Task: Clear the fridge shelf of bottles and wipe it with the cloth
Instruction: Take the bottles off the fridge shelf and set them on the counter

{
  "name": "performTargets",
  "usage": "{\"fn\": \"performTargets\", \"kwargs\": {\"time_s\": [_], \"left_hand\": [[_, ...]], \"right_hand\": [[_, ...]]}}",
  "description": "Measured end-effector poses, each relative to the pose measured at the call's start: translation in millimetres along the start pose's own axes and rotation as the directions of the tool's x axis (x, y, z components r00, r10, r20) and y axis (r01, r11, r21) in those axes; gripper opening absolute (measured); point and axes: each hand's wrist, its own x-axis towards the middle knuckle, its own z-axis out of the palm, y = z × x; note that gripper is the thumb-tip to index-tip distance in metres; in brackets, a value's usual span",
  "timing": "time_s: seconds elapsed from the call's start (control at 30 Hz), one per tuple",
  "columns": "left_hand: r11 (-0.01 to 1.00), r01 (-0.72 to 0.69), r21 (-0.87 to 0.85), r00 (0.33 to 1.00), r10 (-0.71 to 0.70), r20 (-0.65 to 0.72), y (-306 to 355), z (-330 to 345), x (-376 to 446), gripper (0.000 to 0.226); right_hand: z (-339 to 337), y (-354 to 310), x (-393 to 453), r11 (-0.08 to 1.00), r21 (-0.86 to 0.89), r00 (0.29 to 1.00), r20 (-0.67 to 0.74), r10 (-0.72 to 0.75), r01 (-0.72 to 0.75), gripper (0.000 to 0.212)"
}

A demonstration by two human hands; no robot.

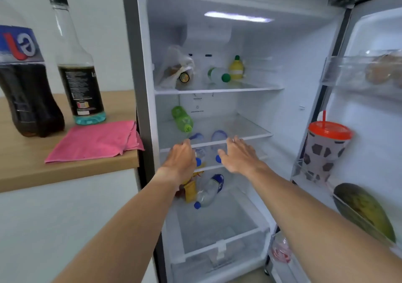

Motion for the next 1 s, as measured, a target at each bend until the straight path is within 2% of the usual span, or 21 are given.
{"fn": "performTargets", "kwargs": {"time_s": [0.1, 0.2, 0.3, 0.4, 0.53, 0.7, 0.83, 0.93, 1.0], "left_hand": [[0.999, 0.036, 0.020, 0.999, -0.036, -0.005, -6.4, 20.2, 38.0, 0.027], [0.996, 0.047, 0.082, 0.999, -0.045, -0.026, -15.4, 36.0, 74.1, 0.037], [0.989, 0.045, 0.141, 0.992, -0.028, -0.121, -22.4, 46.3, 111.6, 0.045], [0.974, 0.105, 0.200, 0.985, -0.075, -0.153, -28.9, 53.2, 144.1, 0.038], [0.963, 0.140, 0.229, 0.984, -0.110, -0.138, -38.6, 64.8, 163.4, 0.031], [0.958, 0.179, 0.226, 0.960, -0.119, -0.254, -35.8, 70.1, 159.0, 0.035], [0.989, 0.101, 0.112, 0.950, -0.062, -0.305, -22.1, 65.3, 135.2, 0.034], [0.995, -0.010, -0.100, 0.921, -0.030, -0.388, -7.1, 52.1, 107.8, 0.015], [0.961, -0.053, -0.272, 0.904, -0.070, -0.423, 5.4, 38.5, 91.4, 0.013]], "right_hand": [[28.5, 11.9, 32.8, 1.000, -0.008, 0.999, 0.052, -0.004, 0.004, 0.057], [48.3, 19.3, 66.7, 0.999, -0.034, 0.998, 0.062, -0.003, 0.005, 0.061], [63.5, 18.4, 98.3, 0.998, -0.050, 0.996, 0.077, -0.042, 0.046, 0.065], [78.7, 15.0, 119.2, 0.997, -0.051, 0.995, 0.083, -0.054, 0.058, 0.066], [93.9, 15.7, 125.6, 0.998, -0.037, 0.998, -0.016, -0.056, 0.056, 0.064], [91.7, 16.9, 123.2, 0.998, -0.016, 0.998, 0.017, -0.054, 0.054, 0.069], [90.1, 17.4, 94.3, 0.996, 0.008, 0.994, -0.055, -0.093, 0.094, 0.075], [81.1, 21.2, 66.3, 0.996, 0.021, 0.992, -0.092, -0.089, 0.091, 0.075], [67.1, 22.1, 51.0, 0.998, 0.030, 0.997, -0.057, -0.047, 0.049, 0.075]]}}
